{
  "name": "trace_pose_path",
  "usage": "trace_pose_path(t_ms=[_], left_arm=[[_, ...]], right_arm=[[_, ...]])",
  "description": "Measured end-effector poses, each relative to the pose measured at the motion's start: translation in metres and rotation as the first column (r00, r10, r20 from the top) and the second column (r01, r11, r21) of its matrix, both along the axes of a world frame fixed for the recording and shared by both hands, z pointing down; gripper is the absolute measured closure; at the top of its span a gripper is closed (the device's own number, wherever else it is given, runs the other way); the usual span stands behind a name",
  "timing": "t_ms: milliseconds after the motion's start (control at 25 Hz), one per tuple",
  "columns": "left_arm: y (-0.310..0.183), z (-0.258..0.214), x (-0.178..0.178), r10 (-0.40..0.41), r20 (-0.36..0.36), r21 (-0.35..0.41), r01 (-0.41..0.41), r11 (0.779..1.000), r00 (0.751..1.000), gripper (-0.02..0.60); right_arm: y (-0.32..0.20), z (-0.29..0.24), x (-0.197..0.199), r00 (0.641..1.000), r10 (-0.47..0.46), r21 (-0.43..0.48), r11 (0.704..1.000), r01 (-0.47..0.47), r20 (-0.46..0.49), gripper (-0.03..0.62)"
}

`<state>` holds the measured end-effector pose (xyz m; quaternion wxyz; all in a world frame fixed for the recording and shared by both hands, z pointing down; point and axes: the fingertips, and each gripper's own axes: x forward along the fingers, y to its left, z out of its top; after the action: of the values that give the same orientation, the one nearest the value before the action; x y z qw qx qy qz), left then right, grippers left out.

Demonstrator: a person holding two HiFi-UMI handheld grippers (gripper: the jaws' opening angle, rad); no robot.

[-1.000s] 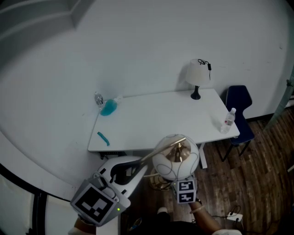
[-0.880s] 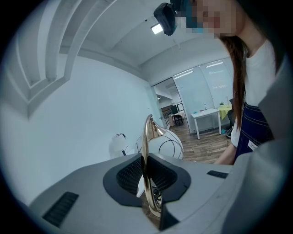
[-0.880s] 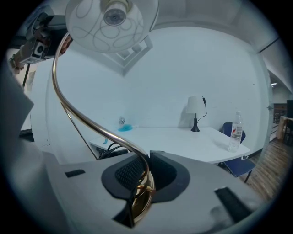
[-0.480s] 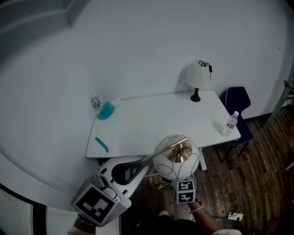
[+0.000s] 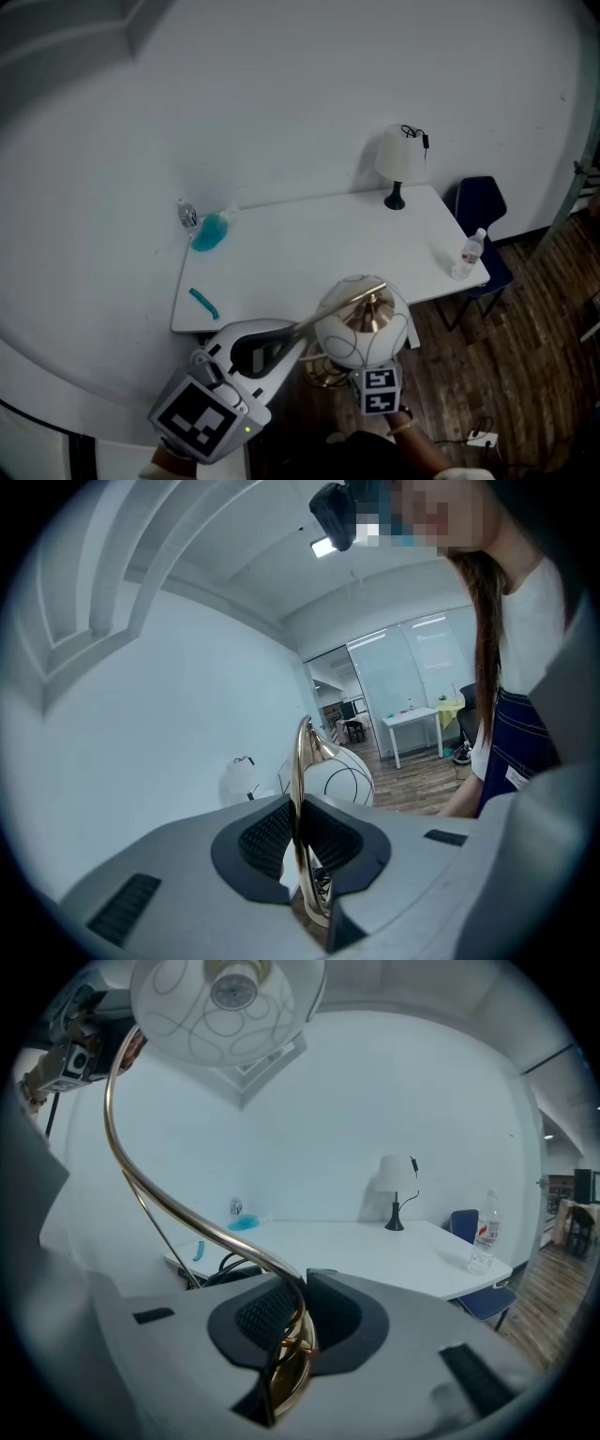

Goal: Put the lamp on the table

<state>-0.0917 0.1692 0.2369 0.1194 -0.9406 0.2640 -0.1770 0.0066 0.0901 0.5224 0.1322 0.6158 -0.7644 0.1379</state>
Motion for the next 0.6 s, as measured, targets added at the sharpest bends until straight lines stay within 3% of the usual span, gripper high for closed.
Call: trace_pose_path(t_ms=[600], left_arm=[[-0.028,0.009,0.006,0.004,-0.014,0.009,-0.004,1.000,1.000,0.545]], right_arm=[[-0.027,0.010,0.008,1.000,0.003,0.000,1.000,-0.003,-0.005,0.549]])
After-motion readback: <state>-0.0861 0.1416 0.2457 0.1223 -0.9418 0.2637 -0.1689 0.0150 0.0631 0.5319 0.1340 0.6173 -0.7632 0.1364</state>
